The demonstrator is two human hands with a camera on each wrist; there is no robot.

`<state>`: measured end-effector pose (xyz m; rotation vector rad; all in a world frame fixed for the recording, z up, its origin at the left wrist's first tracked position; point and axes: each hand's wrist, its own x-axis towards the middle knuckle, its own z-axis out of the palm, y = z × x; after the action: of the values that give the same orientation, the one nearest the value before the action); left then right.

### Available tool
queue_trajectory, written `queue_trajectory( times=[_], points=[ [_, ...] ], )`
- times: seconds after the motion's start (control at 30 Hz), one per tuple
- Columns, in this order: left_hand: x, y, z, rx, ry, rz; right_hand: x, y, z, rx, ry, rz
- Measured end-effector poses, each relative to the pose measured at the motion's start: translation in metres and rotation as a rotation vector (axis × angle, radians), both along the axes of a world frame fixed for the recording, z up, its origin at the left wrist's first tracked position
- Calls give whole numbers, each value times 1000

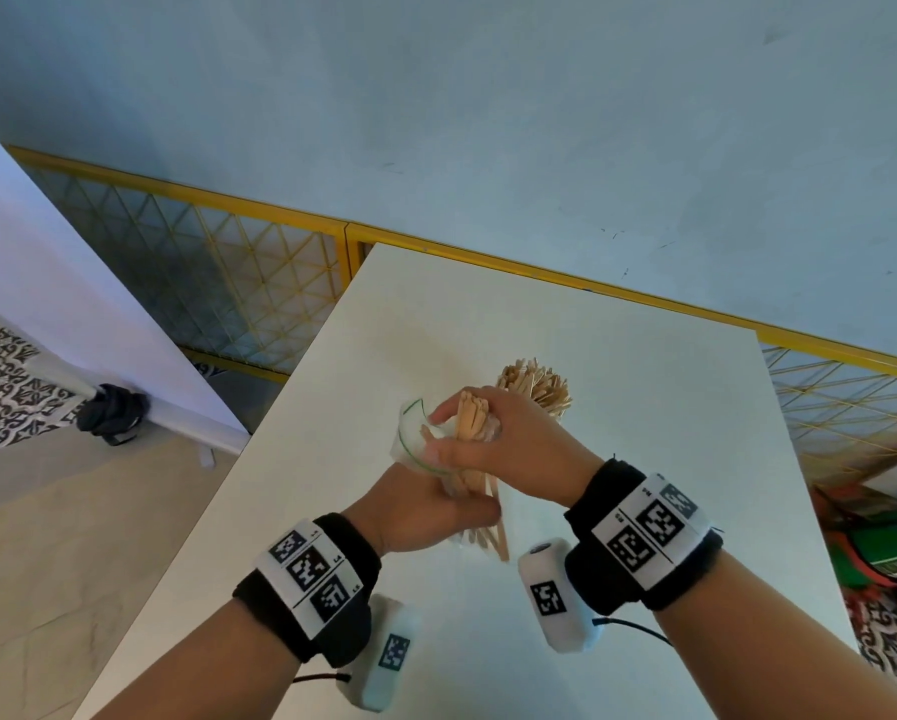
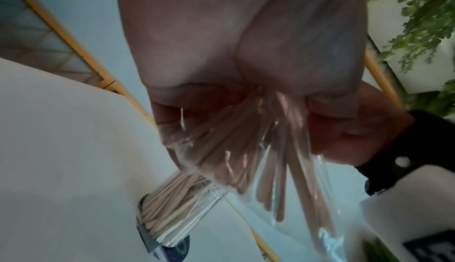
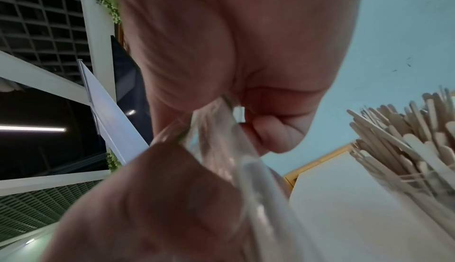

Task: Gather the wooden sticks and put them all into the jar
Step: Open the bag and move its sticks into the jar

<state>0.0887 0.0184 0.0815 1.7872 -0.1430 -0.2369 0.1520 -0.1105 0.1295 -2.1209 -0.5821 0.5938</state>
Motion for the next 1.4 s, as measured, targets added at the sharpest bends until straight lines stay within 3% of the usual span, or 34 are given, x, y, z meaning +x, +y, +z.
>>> queue_trajectory(
  times=[0.17,0.27,0.37,0.53,0.63,0.83,0.93,1.03,1.13,1.23,1.33,1.4],
  points=[
    [0,6,9,-169,9,-15,-5,0,10,-4,-63,47],
    [0,13,12,-281,-6,-3,-8,2,13,201,-10,-49],
    [0,18,11,-272,-7,24,-9,3,14,408,128,-51],
    [-5,14,5,-265,44,45,-7,3,11,264,157,32],
    [-4,17,1,-77,55,5,-10,7,11,163,101,61],
    [3,25,5,-171,-9,76,-11,12,9,459,83,-198],
    [2,27,2,-231,-25,130,-11,15,6,576,28,-241],
    [2,24,-1,-263,-19,146,-8,13,1,490,-98,-297],
    [0,19,-6,-272,-10,173,-3,5,1,451,-76,-235],
    [0,15,-10,-296,8,204,3,-6,15,375,76,-55],
    [1,14,-9,-314,17,195,13,-12,22,336,310,-83],
    [3,15,-10,-302,19,190,18,-9,18,222,157,-148]
  ],
)
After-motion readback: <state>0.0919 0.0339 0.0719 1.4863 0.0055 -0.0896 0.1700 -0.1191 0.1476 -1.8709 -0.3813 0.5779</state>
